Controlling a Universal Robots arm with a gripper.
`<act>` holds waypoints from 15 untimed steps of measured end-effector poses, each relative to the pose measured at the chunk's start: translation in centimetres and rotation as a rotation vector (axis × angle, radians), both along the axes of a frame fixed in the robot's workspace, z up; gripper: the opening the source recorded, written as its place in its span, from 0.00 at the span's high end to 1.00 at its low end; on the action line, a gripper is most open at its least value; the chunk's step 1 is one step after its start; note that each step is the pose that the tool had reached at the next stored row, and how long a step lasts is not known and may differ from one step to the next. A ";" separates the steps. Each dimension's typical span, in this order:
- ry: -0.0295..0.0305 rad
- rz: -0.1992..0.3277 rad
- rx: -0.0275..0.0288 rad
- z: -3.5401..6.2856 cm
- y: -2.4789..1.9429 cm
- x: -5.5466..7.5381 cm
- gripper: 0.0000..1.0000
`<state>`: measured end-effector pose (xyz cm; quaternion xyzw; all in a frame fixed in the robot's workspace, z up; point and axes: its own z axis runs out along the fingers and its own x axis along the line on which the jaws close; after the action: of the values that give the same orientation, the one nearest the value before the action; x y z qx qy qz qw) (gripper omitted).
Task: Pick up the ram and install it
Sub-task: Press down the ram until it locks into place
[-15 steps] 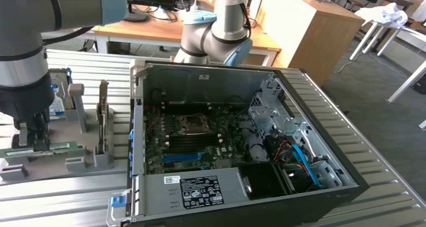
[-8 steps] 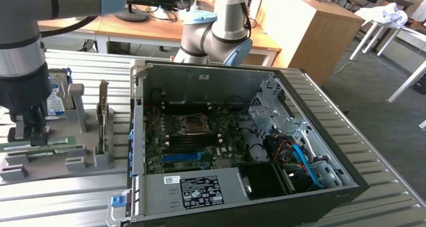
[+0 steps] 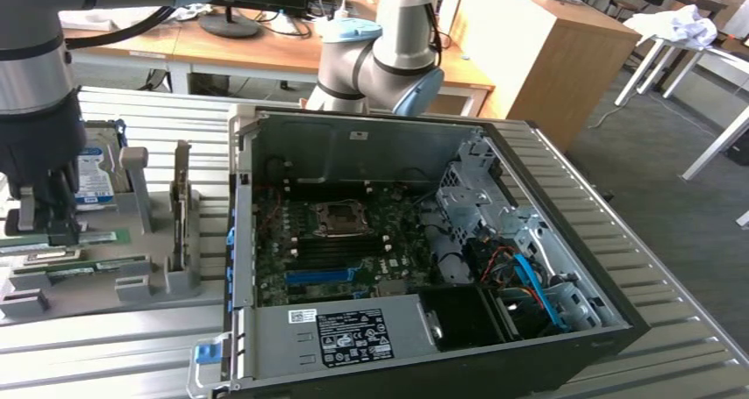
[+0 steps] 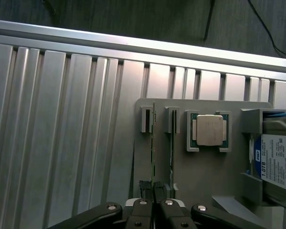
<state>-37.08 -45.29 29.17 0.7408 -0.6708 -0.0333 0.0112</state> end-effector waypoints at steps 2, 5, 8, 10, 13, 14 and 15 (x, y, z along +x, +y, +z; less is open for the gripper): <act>0.0000 0.000 0.0001 0.17 0.00 0.0 0.88; -0.0003 0.000 0.0002 0.18 0.00 0.0 0.88; 0.0001 0.000 0.0000 0.20 -0.01 0.0 0.88; 0.0001 0.000 0.0000 0.20 0.00 -0.1 0.88; -0.0001 0.000 0.0001 0.19 0.00 -0.2 0.88; -0.0001 0.000 0.0001 0.19 0.00 -0.2 0.88; -0.0001 0.000 0.0001 0.19 0.00 -0.2 0.88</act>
<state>-37.28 -45.29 29.37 0.7409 -0.6707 -0.0333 0.0111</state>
